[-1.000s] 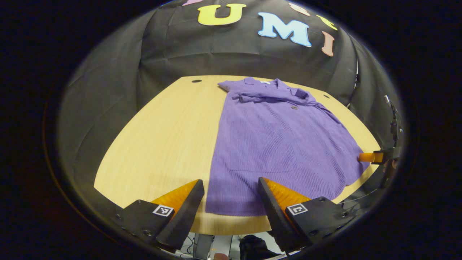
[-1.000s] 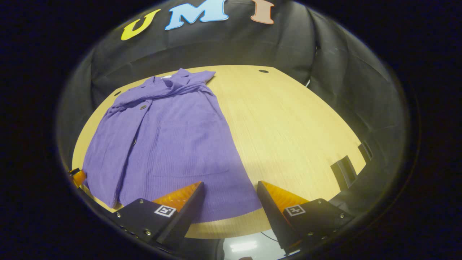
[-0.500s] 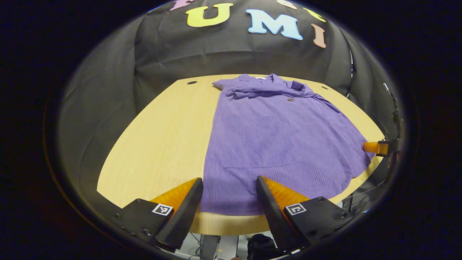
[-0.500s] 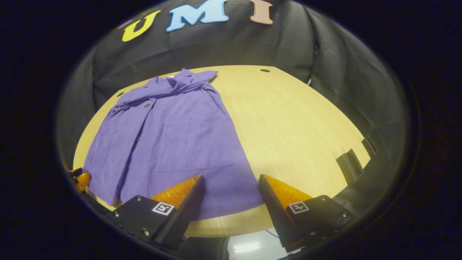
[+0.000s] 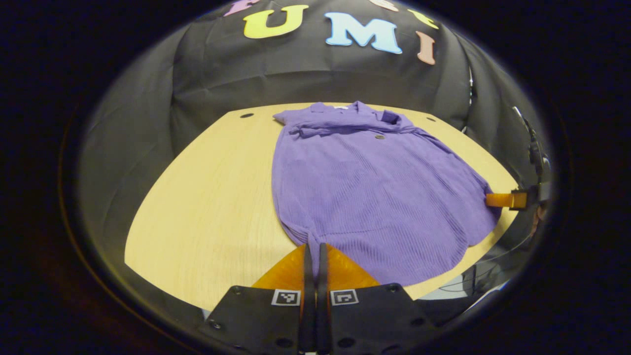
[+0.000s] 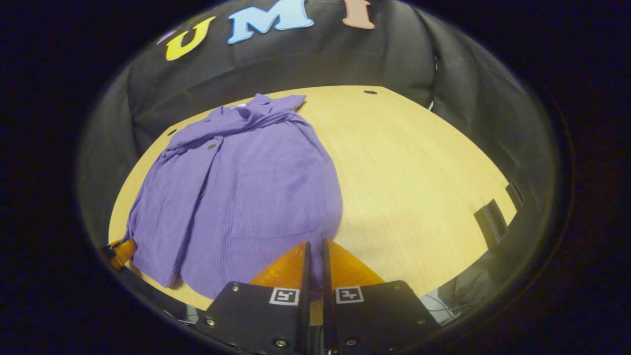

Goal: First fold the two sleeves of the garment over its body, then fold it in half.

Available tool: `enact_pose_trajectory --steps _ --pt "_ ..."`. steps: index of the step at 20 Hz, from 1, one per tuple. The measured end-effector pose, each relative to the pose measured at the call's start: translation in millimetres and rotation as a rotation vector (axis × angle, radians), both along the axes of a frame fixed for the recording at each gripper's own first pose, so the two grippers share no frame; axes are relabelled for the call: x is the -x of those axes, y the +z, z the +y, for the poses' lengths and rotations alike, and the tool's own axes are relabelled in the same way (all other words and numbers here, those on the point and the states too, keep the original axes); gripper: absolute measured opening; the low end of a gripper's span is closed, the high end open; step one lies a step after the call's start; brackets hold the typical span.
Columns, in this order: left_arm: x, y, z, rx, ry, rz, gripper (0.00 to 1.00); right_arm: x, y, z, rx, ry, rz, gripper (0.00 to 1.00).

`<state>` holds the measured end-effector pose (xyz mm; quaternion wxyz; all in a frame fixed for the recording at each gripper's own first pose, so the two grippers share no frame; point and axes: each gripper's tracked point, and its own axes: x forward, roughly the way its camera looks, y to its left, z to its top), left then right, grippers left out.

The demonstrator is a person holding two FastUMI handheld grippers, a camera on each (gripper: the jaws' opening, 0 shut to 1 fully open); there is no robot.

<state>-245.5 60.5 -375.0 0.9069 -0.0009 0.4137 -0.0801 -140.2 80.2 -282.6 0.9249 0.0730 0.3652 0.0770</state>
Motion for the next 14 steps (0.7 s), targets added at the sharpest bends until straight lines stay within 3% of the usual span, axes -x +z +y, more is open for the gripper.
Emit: enact_pose_trajectory --steps 2,14 --pt "-2 4 -11 0.067 0.001 0.028 0.08 -5 2 2 -0.016 0.002 0.015 0.02" --pt "-71 115 -42 0.254 -0.021 -0.165 0.07 -39 126 21 -0.024 0.038 -0.238 0.02"
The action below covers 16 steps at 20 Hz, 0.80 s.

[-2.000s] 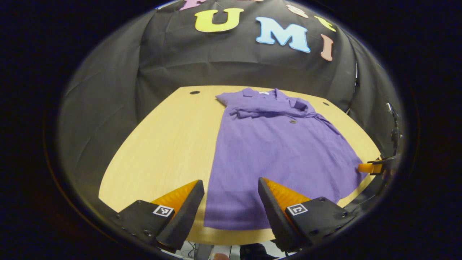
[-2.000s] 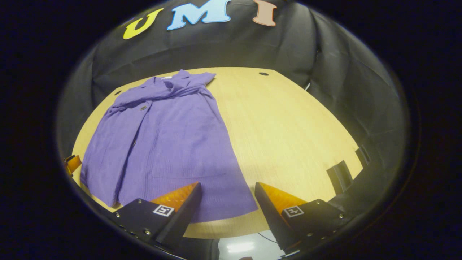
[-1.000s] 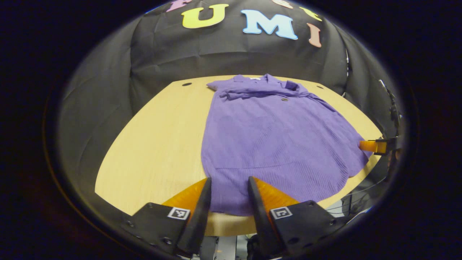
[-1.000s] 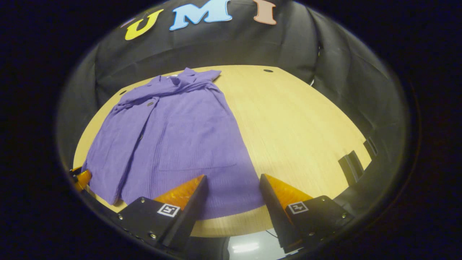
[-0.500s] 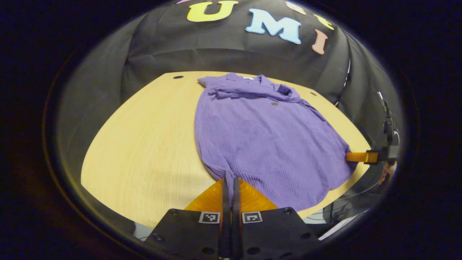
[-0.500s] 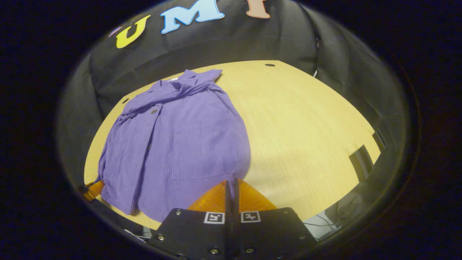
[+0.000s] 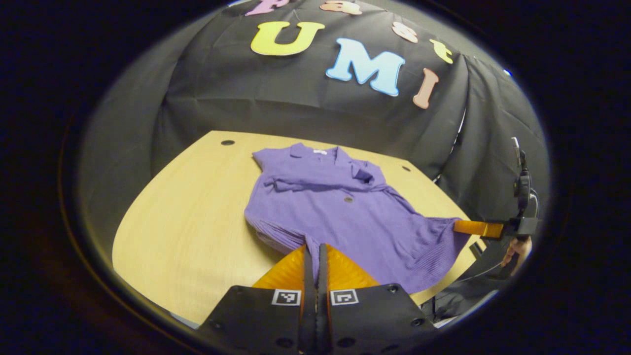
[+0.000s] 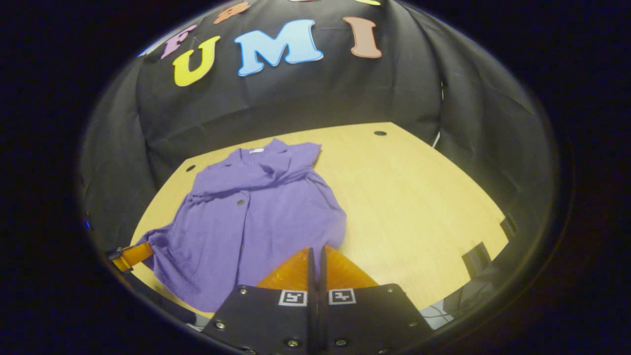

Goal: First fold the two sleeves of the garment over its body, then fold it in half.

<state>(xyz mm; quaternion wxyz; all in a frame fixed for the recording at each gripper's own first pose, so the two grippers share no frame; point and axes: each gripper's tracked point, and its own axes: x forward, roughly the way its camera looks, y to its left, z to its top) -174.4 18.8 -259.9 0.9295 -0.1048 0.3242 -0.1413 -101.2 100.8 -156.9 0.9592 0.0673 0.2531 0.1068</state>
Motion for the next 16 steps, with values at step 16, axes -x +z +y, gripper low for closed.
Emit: enact_pose_trajectory --steps 16 --pt "-193 80 13 0.080 0.190 -0.156 0.07 -153 131 43 -0.045 0.142 -0.225 0.01"
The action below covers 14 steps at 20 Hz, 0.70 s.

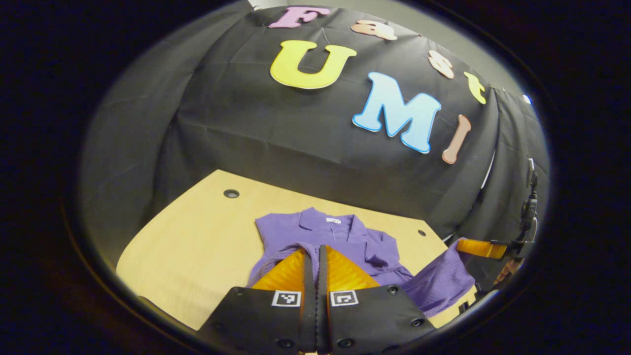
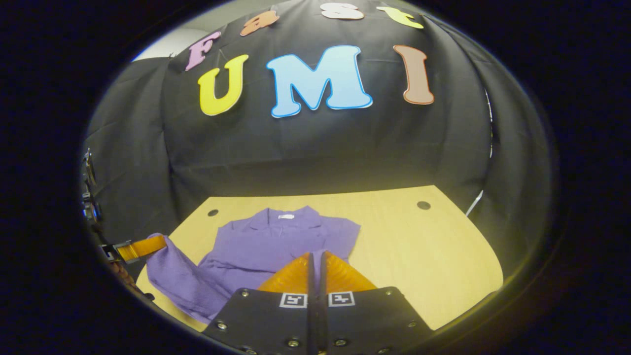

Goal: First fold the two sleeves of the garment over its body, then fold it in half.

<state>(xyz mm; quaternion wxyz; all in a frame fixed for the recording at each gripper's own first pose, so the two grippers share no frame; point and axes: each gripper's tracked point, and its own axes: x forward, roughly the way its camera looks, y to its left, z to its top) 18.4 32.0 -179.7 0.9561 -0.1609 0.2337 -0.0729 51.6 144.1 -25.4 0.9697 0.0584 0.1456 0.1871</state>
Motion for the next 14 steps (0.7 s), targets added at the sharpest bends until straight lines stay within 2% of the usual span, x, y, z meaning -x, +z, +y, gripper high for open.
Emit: enact_pose_trajectory --steps 10,14 --pt "-127 3 9 -0.043 0.091 -0.037 0.07 -119 15 7 -0.039 0.009 -0.013 0.01" --pt "-176 -9 7 -0.103 0.098 -0.035 0.07 -168 8 12 -0.032 0.001 -0.012 0.01"
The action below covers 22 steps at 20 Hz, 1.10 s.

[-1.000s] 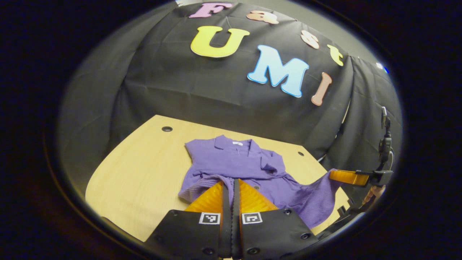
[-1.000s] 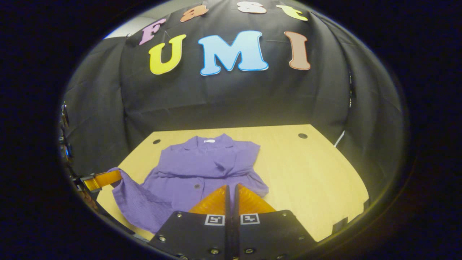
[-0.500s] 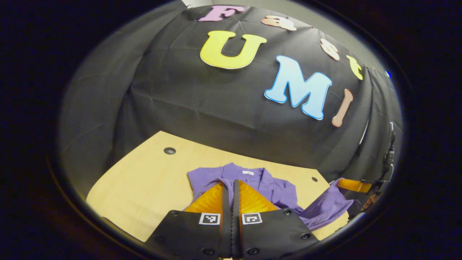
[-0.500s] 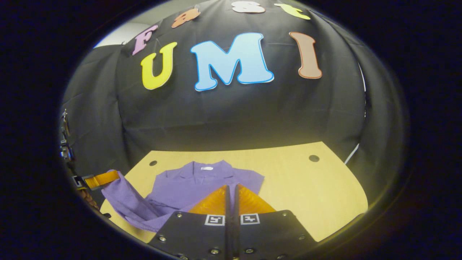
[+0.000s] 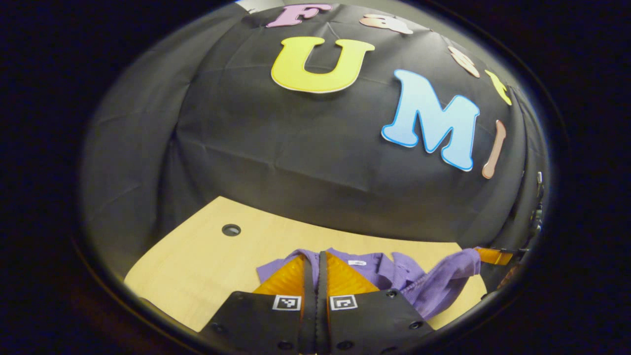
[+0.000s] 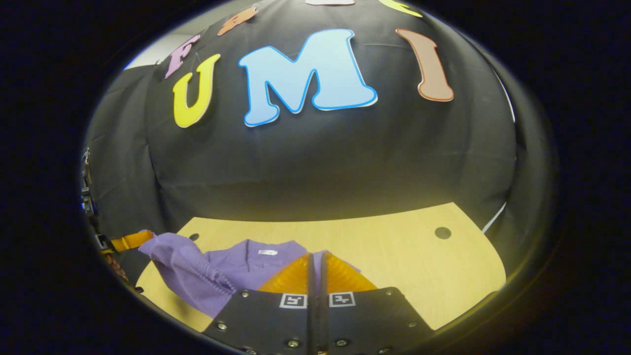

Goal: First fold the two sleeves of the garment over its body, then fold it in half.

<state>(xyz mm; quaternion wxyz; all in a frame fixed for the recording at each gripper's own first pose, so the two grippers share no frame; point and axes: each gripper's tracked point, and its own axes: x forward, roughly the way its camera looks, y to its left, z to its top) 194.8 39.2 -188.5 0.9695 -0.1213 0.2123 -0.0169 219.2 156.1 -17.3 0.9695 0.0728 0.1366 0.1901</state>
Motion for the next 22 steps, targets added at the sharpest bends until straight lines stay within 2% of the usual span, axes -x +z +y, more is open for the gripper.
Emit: enact_pose_trajectory --steps 5,6,8,10,14,15,17,18,19,20,21,22 --pt "-53 -39 -11 -0.095 -0.002 0.046 0.07 -59 -22 6 0.007 -0.024 0.034 0.02" --pt "-57 -50 -13 -0.122 -0.004 0.063 0.07 -67 -29 8 0.010 -0.023 0.048 0.05" --pt "-61 -65 -15 -0.173 0.004 0.095 0.07 -77 -44 9 0.018 -0.026 0.075 0.02" --pt "-64 -73 -17 -0.195 0.022 0.104 0.07 -80 -51 10 0.024 -0.026 0.095 0.02" --pt "-59 -69 -16 -0.206 0.048 0.103 0.18 -76 -56 9 0.069 -0.030 0.097 0.05" --pt "-57 -68 -17 -0.201 0.046 0.103 0.17 -74 -54 7 0.080 -0.034 0.085 0.05" --pt "-55 -64 -18 -0.185 0.040 0.099 0.20 -64 -47 6 0.098 -0.039 0.062 0.09" --pt "-53 -61 -18 -0.174 0.038 0.092 0.31 -58 -43 5 0.106 -0.047 0.050 0.12" --pt "-51 -53 -18 -0.163 0.036 0.076 0.41 -52 -39 4 0.115 -0.054 0.037 0.22" --pt "-49 -47 -19 -0.152 0.029 0.057 0.51 -44 -34 3 0.123 -0.058 0.023 0.22" --pt "-44 -41 -20 -0.144 0.022 0.039 0.56 -36 -29 4 0.129 -0.060 0.011 0.37" --pt "-40 -34 -21 -0.140 0.010 0.023 0.62 -27 -22 3 0.135 -0.070 -0.001 0.47"
